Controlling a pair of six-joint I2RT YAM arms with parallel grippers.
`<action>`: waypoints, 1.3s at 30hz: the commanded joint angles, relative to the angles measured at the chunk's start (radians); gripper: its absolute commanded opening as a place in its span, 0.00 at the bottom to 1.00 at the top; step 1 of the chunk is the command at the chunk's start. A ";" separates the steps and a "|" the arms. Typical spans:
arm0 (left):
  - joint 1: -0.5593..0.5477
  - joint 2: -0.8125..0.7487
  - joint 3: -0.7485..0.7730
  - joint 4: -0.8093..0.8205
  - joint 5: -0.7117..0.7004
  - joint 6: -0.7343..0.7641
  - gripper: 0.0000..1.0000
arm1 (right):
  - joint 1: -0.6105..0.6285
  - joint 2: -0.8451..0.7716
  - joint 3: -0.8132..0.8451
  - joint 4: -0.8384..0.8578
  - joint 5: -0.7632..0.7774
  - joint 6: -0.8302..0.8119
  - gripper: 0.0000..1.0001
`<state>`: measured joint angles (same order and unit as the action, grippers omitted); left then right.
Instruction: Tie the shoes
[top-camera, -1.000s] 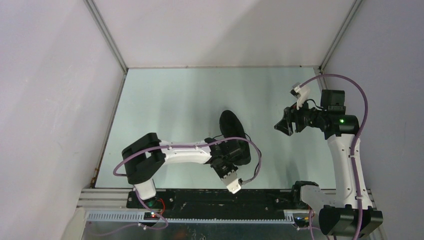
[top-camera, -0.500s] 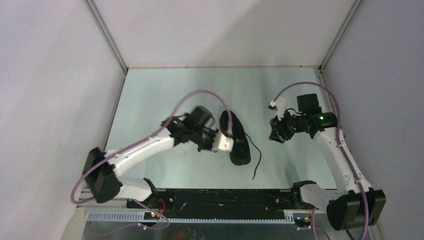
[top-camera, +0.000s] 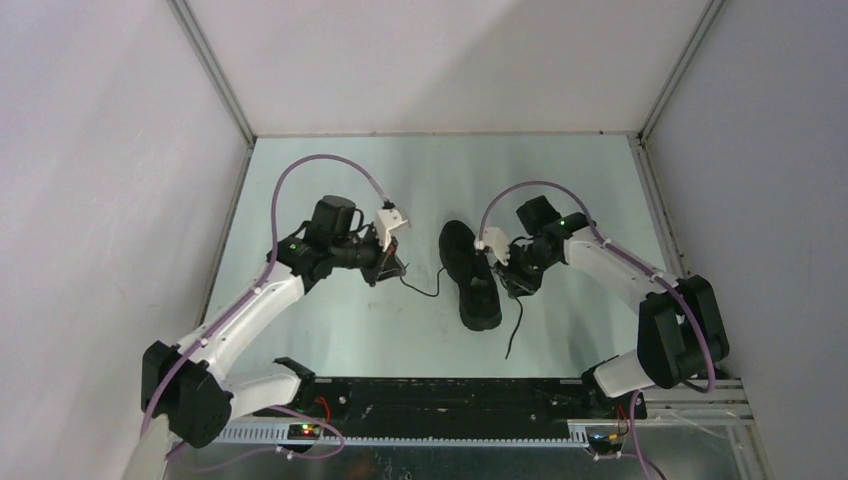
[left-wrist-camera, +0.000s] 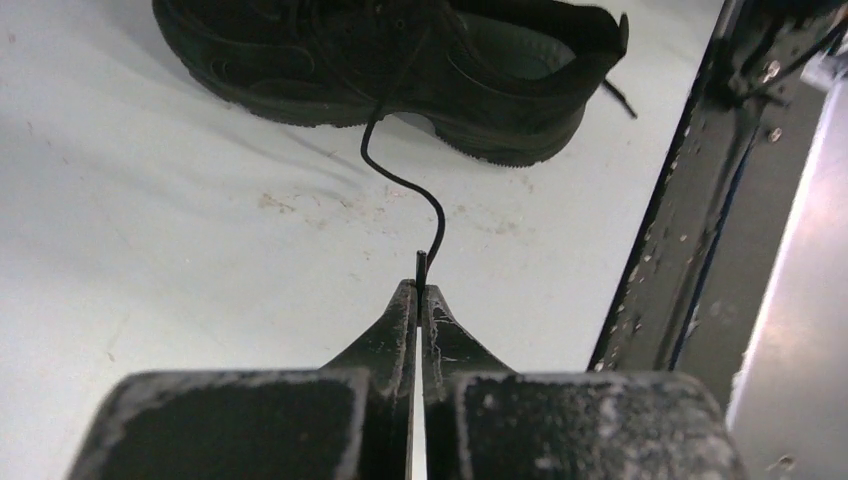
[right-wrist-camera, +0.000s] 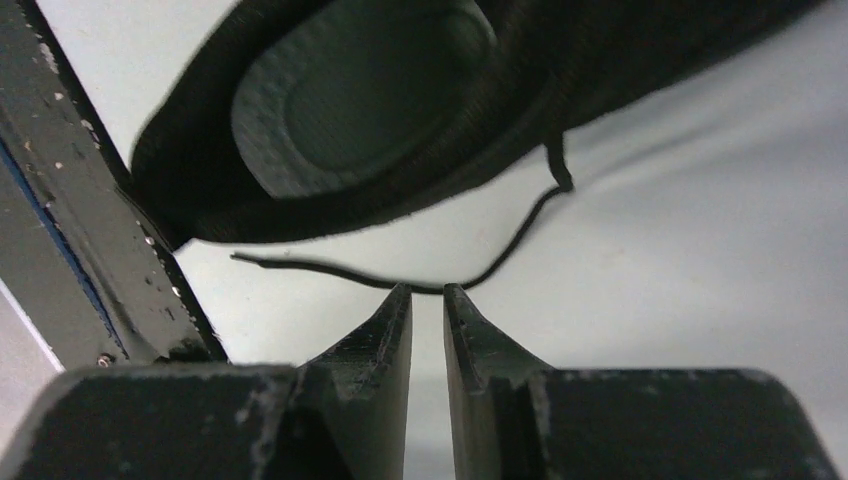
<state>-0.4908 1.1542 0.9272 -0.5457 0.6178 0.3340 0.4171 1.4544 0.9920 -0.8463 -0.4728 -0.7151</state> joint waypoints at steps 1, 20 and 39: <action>0.063 -0.091 -0.048 0.195 0.083 -0.272 0.00 | 0.061 0.018 0.008 0.039 -0.060 0.025 0.20; 0.120 -0.070 -0.002 0.275 0.163 -0.288 0.00 | 0.172 0.022 0.159 -0.006 -0.146 0.155 0.21; 0.120 0.066 0.057 0.196 0.175 -0.210 0.00 | 0.176 -0.348 -0.203 -0.195 0.118 -0.663 0.29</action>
<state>-0.3782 1.1908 0.9321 -0.3256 0.7658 0.0788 0.4698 1.1118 0.8486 -1.0420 -0.4709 -1.1549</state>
